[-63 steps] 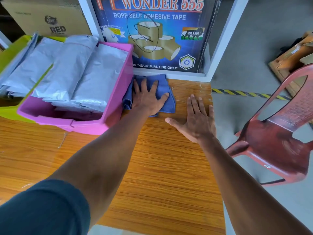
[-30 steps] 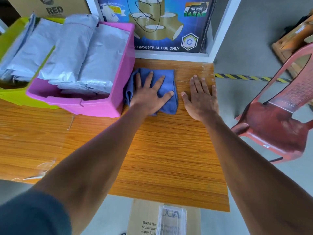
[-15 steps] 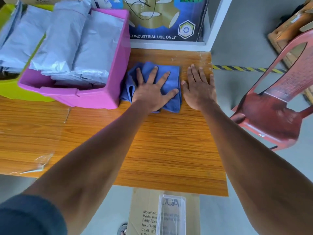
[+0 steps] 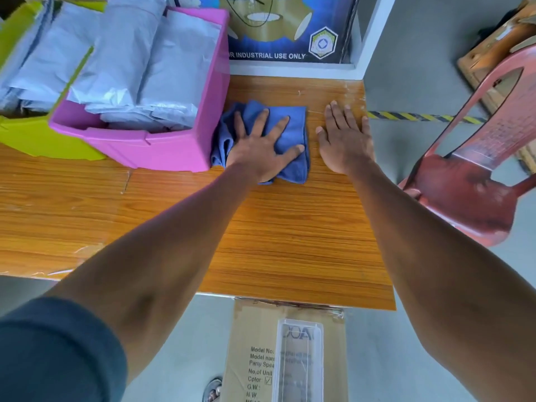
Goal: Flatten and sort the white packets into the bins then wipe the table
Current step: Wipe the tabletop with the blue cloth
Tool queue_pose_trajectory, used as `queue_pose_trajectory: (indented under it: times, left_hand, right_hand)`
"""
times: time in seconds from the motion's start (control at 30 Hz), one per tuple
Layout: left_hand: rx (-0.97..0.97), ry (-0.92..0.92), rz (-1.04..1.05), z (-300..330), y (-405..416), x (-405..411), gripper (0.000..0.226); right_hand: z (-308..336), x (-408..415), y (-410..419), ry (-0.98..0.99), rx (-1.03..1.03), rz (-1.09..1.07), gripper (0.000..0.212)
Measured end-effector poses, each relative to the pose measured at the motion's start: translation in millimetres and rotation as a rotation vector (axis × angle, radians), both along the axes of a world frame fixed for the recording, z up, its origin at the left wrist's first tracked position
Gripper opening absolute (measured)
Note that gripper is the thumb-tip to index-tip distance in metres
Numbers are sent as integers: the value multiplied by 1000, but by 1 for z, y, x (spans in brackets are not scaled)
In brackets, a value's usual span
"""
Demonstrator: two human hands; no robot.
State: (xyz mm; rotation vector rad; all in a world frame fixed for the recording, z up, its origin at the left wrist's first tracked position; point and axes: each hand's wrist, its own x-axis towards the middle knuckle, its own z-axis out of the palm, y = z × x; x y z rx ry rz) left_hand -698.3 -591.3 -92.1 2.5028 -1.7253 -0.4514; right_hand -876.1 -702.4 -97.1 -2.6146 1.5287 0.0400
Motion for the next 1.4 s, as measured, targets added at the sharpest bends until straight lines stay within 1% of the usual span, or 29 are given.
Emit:
queue_pose_trajectory:
  times: [0.17,0.27,0.37,0.47,0.53,0.6,0.67,0.77,0.83,0.9,1.0,1.07,1.13,1.2,1.27,1.33,1.4]
  left_hand:
    - [-63,-30,-71,-5,118,-41,90]
    - [-36,-98,-107,-1,171,-54,91]
    - [-10,-85,-93,-1,167,-49,90]
    - [-36,-56,-66,-3,121,-37,89]
    - [-10,-32,-57,-1,85,-26,90]
    - [23,-21,-60,2,69,-23,91]
    - [9,-18,-67,0,89,-29,90]
    - [-79,-46,-113,-7,167,-50,88]
    - [-56,-82,-153,-7,206,-57,88]
    - [-40,-87,-149,-7,207,-53,87]
    - [-78,-70,-67,-4,157,-39,87]
    - [-42,-57,-9,0,119,-35,88]
    - [-3,-43,27,2,102,-41,88]
    - [-24,-52,2,0,121,-61,88]
    - [-66,-59,-75,-6,158,-90,88]
    - [-35,-59,-151,-7,185,-115,87]
    - [-20,-61,-197,-4,194,-124,87]
  right_hand:
    - [4,-21,45,5,41,10,68]
    - [7,-35,83,-7,44,17,69]
    - [6,-41,110,-8,39,19,69]
    - [3,-42,116,-5,31,18,68]
    - [1,-41,115,-12,17,21,68]
    - [0,-41,114,-17,11,20,68]
    - [1,-41,116,-12,9,22,67]
    - [4,-42,117,-17,15,14,67]
    - [6,-41,118,-12,22,13,67]
    - [6,-41,118,-12,27,8,67]
    - [4,-40,117,-19,23,7,67]
    - [1,-40,116,-24,15,11,66]
    - [2,-40,116,-32,30,8,64]
    - [5,-43,117,-55,61,13,62]
    - [11,-51,120,-93,112,13,60]
    - [16,-60,126,-118,162,7,58]
    - [18,-68,137,-130,193,7,58]
